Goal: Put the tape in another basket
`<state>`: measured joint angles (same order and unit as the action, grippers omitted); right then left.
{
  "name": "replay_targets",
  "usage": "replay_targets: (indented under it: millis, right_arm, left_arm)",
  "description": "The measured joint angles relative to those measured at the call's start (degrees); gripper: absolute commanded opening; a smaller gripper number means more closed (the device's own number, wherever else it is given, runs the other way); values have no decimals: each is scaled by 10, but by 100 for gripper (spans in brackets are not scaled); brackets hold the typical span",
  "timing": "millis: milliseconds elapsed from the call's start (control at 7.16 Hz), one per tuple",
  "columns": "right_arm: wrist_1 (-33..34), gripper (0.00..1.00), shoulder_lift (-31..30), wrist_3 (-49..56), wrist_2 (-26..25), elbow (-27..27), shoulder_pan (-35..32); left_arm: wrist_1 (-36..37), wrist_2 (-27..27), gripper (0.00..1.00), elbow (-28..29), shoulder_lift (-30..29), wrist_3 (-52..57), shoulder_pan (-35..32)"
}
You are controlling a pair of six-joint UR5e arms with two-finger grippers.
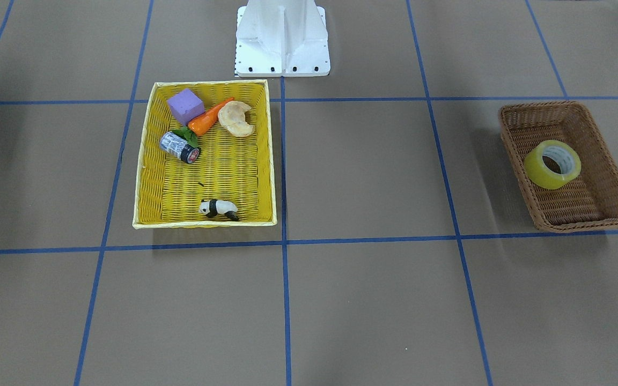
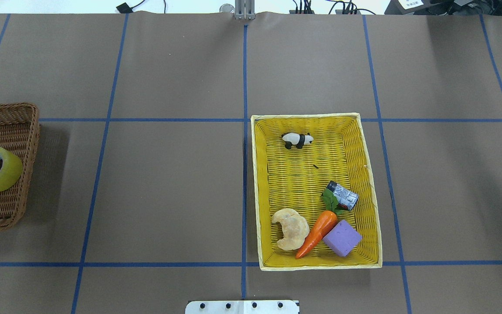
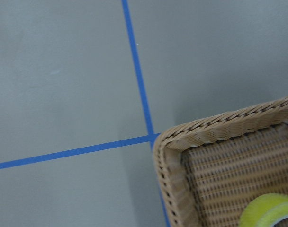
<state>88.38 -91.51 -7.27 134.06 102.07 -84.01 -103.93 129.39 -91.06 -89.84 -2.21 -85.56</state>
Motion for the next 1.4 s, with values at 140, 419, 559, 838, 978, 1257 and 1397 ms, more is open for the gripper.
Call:
replay_targets:
  millis: [140, 419, 559, 838, 978, 1257, 1397]
  right_arm:
    - [4, 100, -7, 3, 9, 0, -3]
    - [5, 100, -8, 5, 17, -4, -8]
    - [3, 100, -9, 5, 17, -5, -9]
    - [4, 100, -10, 5, 15, -6, -10]
    - [4, 100, -10, 4, 11, -8, -9]
    - [3, 100, -9, 5, 3, -17, -8]
    - [2, 100, -7, 5, 3, -22, -8]
  left_arm:
    - [-2, 0, 98, -3, -4, -1, -1]
    - [5, 23, 98, -6, -17, -40, -2]
    - [7, 56, 98, -6, -15, -72, -3]
    - [7, 74, 98, -9, 4, -116, -4]
    - [5, 49, 98, -17, 19, -135, -3]
    - [8, 32, 98, -48, 34, -145, -3]
    - [12, 34, 98, -53, 34, -132, -1]
